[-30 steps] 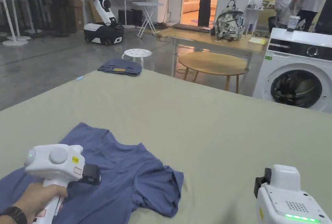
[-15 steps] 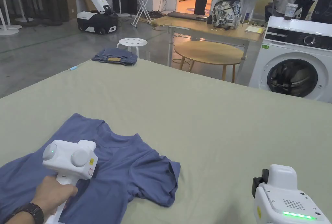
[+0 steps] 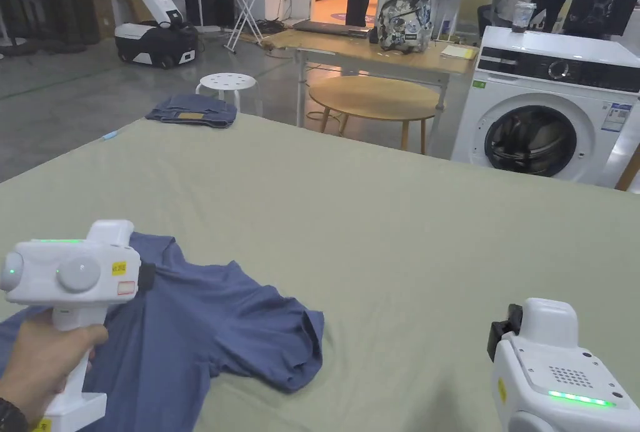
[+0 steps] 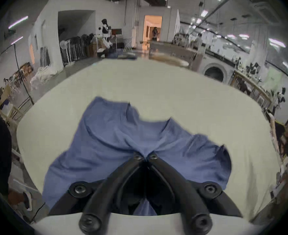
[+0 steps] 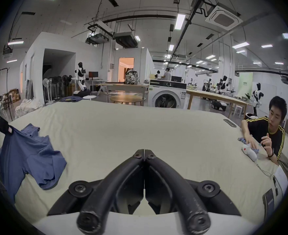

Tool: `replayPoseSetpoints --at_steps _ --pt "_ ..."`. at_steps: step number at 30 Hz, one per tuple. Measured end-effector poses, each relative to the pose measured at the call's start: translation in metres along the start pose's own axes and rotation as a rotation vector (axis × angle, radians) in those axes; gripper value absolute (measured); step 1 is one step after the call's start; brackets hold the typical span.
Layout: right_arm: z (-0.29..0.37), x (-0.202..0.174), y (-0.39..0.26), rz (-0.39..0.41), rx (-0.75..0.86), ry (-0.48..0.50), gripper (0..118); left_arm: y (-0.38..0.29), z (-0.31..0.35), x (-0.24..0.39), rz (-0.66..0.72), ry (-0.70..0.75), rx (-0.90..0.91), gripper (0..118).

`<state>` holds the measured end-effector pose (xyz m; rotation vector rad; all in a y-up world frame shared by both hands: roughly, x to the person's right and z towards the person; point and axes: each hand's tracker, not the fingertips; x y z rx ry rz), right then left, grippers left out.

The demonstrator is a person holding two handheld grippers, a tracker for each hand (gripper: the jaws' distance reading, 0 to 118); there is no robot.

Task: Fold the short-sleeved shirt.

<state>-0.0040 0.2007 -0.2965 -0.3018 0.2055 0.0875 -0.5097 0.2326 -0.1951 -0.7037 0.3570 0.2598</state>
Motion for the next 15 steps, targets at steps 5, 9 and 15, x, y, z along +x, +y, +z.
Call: replayPoseSetpoints --at_steps 5,9,15 --pt "0.011 0.017 0.014 -0.031 0.050 -0.045 0 0.050 0.025 0.025 -0.024 -0.051 0.149 0" --pt "0.025 0.032 0.031 -0.039 0.085 -0.076 0 0.080 0.056 0.072 -0.087 -0.113 0.231 0" --pt "0.038 0.058 0.034 -0.048 0.118 -0.120 0 0.114 0.075 0.166 -0.214 -0.240 0.299 0"
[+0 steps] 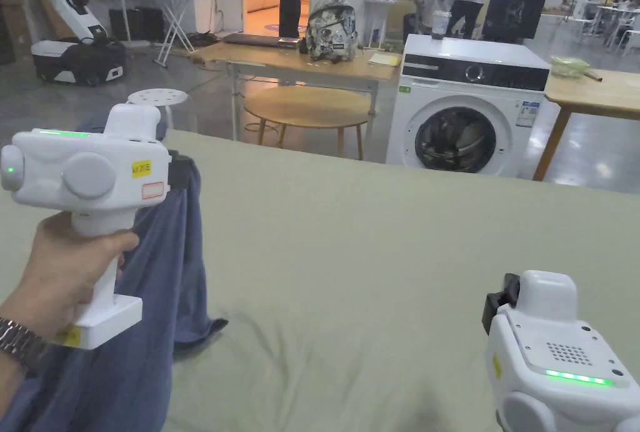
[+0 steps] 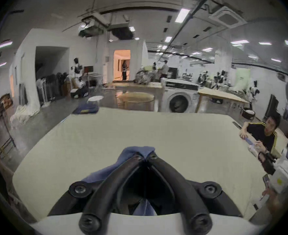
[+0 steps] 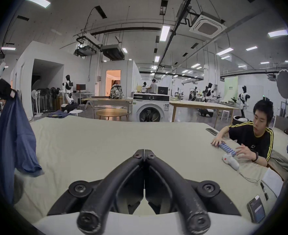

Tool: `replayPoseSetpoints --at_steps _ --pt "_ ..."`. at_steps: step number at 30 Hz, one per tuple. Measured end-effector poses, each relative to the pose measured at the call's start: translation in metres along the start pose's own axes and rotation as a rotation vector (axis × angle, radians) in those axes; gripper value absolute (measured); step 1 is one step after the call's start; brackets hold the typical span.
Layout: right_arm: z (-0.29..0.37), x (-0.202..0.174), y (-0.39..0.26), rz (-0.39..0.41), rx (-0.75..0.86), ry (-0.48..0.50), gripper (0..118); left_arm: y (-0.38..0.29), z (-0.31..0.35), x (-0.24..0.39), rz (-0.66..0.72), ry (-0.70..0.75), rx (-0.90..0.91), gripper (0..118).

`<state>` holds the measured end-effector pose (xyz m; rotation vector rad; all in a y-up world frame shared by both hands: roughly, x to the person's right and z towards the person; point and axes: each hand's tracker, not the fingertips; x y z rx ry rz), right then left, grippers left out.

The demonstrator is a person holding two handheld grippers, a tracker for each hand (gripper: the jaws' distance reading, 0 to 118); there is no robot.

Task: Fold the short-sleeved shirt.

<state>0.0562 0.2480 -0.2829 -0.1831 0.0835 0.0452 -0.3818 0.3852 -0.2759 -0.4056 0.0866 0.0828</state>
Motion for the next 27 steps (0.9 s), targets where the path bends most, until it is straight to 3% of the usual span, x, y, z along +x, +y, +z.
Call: replayPoseSetpoints --at_steps 9,17,27 --pt "0.022 0.056 0.006 -0.008 0.026 -0.098 0 0.026 -0.046 0.158 -0.097 -0.280 0.002 0" --pt "0.039 0.106 0.001 -0.021 0.018 -0.191 0 -0.021 -0.069 0.295 -0.139 -0.519 -0.109 0" --pt "0.045 0.130 -0.021 -0.036 -0.050 -0.229 0 -0.116 -0.078 0.345 -0.166 -0.589 -0.279 0"
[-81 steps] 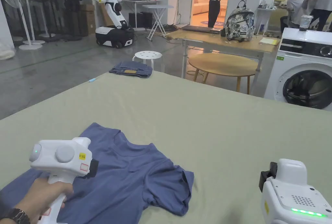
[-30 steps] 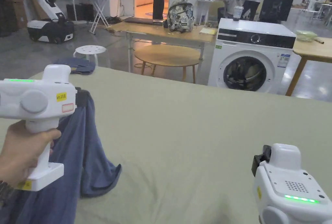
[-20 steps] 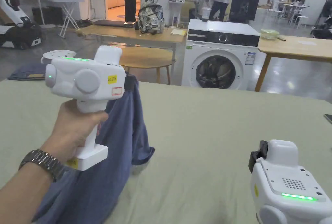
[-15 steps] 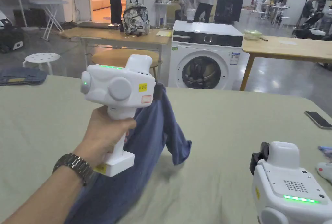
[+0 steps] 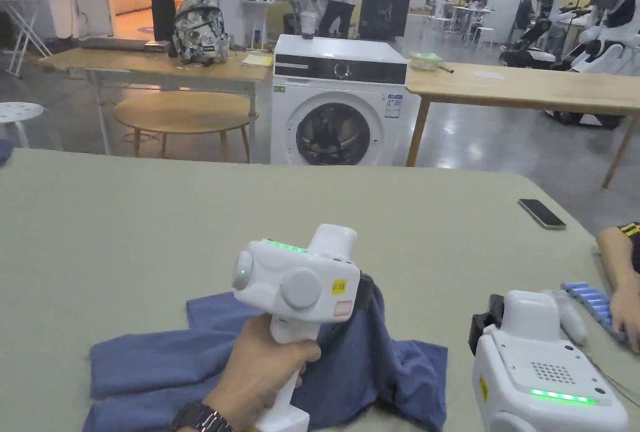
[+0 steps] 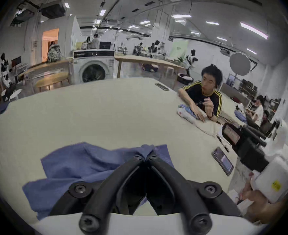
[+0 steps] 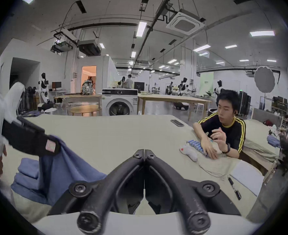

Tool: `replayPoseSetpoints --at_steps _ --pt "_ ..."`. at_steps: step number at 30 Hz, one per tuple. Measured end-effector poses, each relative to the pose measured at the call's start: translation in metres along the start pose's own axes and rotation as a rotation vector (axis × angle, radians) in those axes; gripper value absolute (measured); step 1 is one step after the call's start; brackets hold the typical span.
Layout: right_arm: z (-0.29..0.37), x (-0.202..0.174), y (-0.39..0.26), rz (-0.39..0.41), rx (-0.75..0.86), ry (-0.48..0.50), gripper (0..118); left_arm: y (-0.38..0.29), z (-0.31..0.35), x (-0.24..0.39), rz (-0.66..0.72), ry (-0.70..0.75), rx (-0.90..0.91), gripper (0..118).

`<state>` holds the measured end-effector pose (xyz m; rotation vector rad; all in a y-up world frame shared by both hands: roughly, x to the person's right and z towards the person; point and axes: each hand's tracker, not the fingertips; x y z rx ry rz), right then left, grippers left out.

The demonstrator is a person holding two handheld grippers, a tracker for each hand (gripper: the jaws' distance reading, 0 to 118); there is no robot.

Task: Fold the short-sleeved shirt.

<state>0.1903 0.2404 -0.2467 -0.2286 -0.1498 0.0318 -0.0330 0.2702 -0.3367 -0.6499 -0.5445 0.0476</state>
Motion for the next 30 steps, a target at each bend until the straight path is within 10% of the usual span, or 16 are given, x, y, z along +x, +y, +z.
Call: replayPoseSetpoints --at_steps 5,10,16,20,30 --pt "-0.002 -0.004 -0.003 -0.009 -0.017 0.011 0 -0.014 0.009 -0.011 0.012 0.049 0.011 51" --pt "0.000 -0.014 0.003 -0.016 -0.009 0.039 0 -0.020 0.050 -0.035 0.068 0.138 0.119 58" --pt "0.005 -0.036 0.006 -0.016 0.016 0.090 0 -0.051 0.106 -0.058 0.015 0.351 0.218 53" --pt "0.008 -0.053 0.004 -0.008 0.039 0.124 0 -0.080 0.138 -0.073 0.056 0.474 0.280 2" --pt "0.007 -0.087 -0.001 0.001 0.037 0.194 0 -0.124 0.183 -0.126 0.177 0.619 0.305 0"
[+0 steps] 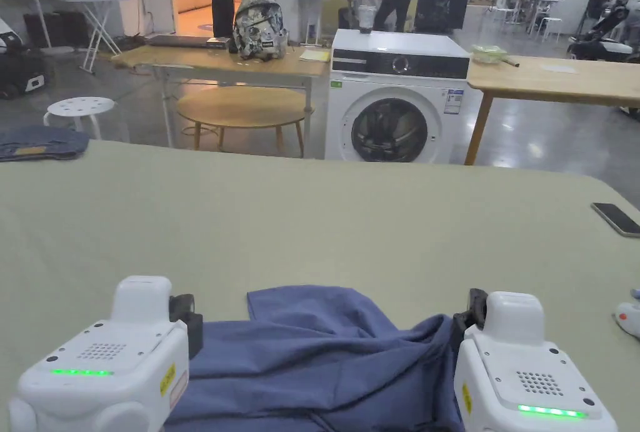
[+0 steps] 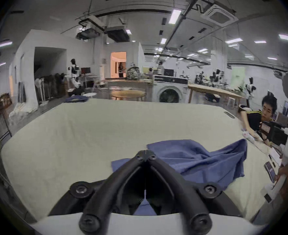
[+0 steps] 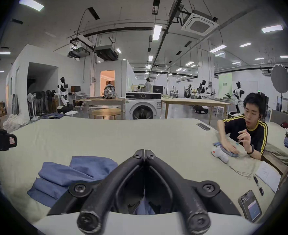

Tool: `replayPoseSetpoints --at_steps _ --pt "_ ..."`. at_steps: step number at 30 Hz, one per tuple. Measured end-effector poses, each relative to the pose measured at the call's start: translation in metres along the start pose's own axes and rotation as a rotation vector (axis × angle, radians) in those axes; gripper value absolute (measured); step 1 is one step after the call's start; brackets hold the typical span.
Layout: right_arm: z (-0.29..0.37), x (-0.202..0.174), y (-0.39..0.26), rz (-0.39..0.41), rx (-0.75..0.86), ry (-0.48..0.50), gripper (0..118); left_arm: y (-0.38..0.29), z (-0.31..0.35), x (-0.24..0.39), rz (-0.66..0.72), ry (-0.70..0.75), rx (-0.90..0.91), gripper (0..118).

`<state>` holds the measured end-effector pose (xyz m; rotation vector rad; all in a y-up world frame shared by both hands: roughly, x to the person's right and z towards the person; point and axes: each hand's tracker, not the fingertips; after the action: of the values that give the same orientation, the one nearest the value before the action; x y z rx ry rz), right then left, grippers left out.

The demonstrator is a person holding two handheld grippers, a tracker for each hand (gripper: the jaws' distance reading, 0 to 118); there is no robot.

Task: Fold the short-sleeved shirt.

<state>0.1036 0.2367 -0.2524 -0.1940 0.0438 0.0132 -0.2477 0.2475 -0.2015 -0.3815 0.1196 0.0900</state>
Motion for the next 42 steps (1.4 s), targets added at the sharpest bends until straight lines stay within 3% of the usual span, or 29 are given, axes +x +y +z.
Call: replayPoseSetpoints --at_steps 5,13,18,19,21,27,29,31,33,38,42 --pt "-0.008 -0.006 -0.002 0.011 -0.020 0.017 0 0.013 -0.041 -0.048 0.103 0.006 -0.128 0" --pt "-0.018 0.001 -0.011 0.021 -0.060 0.005 0 0.037 -0.159 -0.096 0.147 -0.065 -0.476 0" --pt "-0.022 0.013 -0.017 0.022 -0.088 -0.026 0 0.032 -0.207 -0.094 0.171 -0.031 -0.629 40" --pt "-0.022 0.016 -0.019 0.023 -0.092 -0.034 0 0.028 -0.211 -0.092 0.177 -0.040 -0.661 53" --pt "-0.024 0.021 -0.021 0.029 -0.101 -0.048 0 0.021 -0.222 -0.088 0.180 -0.023 -0.707 62" --pt "-0.027 0.032 -0.027 0.029 -0.132 -0.075 0 -0.004 -0.244 -0.074 0.109 0.078 -0.842 62" --pt "-0.027 0.034 -0.029 0.029 -0.141 -0.079 0 -0.005 -0.240 -0.063 0.057 0.102 -0.817 55" --pt "-0.028 0.036 -0.031 0.028 -0.146 -0.083 0 -0.011 -0.254 -0.063 -0.010 0.104 -0.806 35" --pt "-0.029 0.039 -0.032 0.026 -0.154 -0.083 0 -0.011 -0.254 -0.056 -0.041 0.094 -0.785 0" --pt "-0.039 0.056 -0.031 -0.010 -0.190 -0.091 0 -0.010 -0.240 -0.052 -0.060 0.030 -0.746 0" --pt "-0.063 0.080 -0.023 -0.062 -0.274 -0.077 0 0.000 -0.215 -0.058 0.009 0.003 -0.664 0"
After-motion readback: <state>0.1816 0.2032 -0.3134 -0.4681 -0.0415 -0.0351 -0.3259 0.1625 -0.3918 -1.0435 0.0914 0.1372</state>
